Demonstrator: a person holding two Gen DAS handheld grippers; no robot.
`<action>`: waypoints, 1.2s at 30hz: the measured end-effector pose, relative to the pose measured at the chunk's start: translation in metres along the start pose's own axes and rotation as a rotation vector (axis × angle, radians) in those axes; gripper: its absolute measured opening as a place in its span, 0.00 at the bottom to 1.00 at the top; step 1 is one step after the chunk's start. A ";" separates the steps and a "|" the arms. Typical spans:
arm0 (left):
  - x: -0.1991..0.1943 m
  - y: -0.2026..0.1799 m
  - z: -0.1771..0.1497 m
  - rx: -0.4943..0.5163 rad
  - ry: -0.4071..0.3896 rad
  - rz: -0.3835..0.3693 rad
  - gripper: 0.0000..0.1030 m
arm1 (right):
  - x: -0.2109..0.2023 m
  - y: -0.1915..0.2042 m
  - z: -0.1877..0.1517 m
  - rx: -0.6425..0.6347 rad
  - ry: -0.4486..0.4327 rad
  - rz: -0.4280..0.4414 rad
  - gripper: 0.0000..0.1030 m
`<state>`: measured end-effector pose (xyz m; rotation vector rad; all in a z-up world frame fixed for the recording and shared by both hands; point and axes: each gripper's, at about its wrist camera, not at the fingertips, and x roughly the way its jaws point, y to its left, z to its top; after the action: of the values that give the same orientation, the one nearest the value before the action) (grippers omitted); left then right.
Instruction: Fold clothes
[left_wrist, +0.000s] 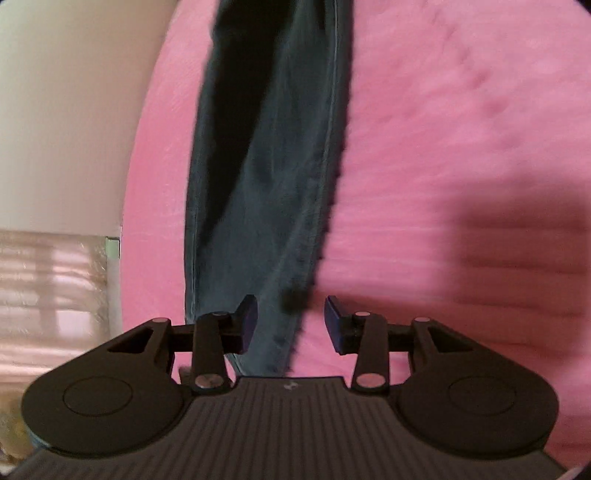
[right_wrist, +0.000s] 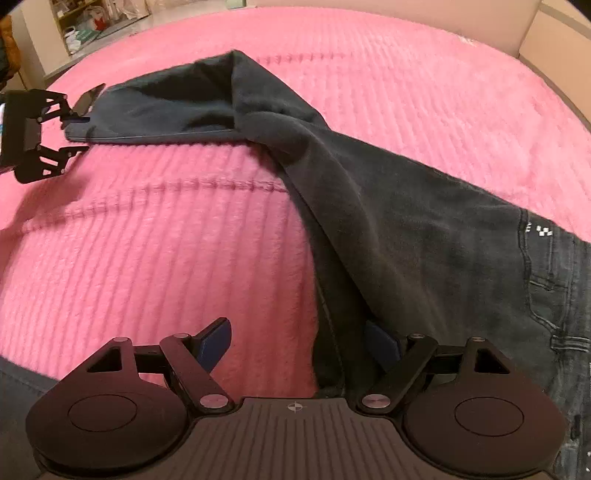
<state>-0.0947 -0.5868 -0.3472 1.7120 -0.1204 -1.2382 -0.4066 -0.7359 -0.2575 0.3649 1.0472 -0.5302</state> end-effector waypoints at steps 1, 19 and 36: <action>0.009 0.001 -0.001 0.020 0.001 -0.006 0.35 | 0.004 -0.003 0.001 -0.003 0.004 0.001 0.81; -0.158 0.026 -0.139 -0.069 0.076 -0.046 0.05 | -0.003 0.017 -0.021 -0.313 0.096 -0.032 0.81; -0.176 -0.102 -0.213 -0.165 0.203 -0.185 0.11 | -0.062 0.049 -0.053 -0.001 0.166 -0.142 0.81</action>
<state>-0.0587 -0.2977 -0.3057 1.7214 0.2594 -1.1644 -0.4410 -0.6530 -0.2249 0.3396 1.2400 -0.6342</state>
